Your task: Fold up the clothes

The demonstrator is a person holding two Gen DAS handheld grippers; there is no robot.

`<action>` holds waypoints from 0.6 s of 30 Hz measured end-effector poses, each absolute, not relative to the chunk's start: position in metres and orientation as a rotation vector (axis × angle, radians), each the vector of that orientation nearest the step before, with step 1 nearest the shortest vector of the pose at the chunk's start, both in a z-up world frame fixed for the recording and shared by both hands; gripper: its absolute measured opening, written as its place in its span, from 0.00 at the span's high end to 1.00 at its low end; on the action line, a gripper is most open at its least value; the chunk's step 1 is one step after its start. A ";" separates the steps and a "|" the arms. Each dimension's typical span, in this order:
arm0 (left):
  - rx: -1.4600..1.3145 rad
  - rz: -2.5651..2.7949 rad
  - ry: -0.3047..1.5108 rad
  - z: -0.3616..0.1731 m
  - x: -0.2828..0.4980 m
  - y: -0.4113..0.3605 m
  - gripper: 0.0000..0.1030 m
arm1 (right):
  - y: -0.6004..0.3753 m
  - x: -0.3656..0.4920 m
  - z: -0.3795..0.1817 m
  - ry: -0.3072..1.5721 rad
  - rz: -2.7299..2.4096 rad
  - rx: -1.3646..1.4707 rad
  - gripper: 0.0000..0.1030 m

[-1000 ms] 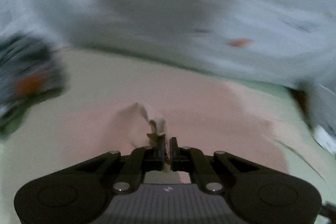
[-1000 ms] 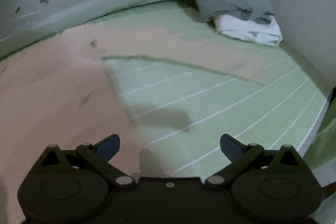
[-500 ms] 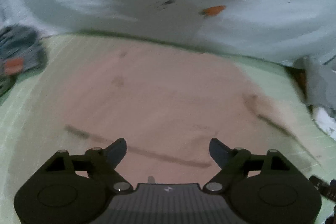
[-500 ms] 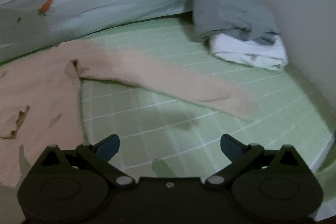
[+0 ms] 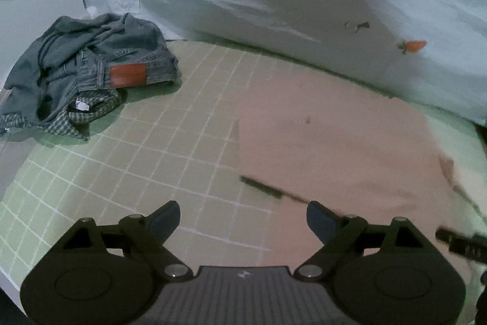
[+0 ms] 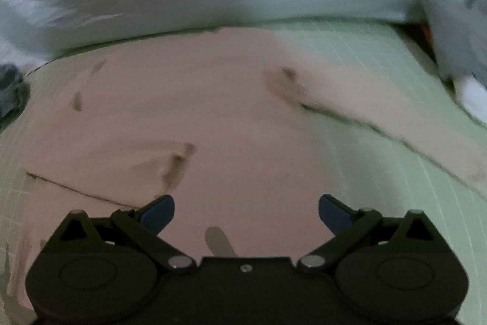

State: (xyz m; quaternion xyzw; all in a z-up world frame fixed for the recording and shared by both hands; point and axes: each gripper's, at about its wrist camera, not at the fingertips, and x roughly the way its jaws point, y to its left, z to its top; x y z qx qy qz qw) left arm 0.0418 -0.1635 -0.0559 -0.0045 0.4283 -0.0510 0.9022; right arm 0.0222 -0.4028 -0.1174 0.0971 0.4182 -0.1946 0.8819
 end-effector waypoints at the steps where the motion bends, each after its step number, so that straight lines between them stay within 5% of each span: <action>1: -0.001 -0.109 0.893 -0.058 0.045 -0.159 0.12 | -0.396 0.030 -0.119 0.878 -0.398 0.192 0.14; 8: -0.006 -0.155 0.924 -0.072 0.075 -0.138 0.12 | -0.370 0.064 -0.127 0.905 -0.353 0.180 0.33; 10: -0.010 -0.168 0.926 -0.072 0.085 -0.138 0.12 | -0.365 0.072 -0.129 0.922 -0.347 0.152 0.48; 15: -0.001 -0.194 0.909 -0.067 0.109 -0.146 0.12 | -0.362 0.088 -0.135 0.954 -0.325 0.110 0.53; 17: 0.002 -0.195 0.914 -0.067 0.117 -0.150 0.12 | -0.365 0.092 -0.136 0.954 -0.292 0.125 0.63; 18: 0.003 -0.196 0.916 -0.068 0.122 -0.153 0.12 | -0.367 0.094 -0.137 0.953 -0.269 0.138 0.76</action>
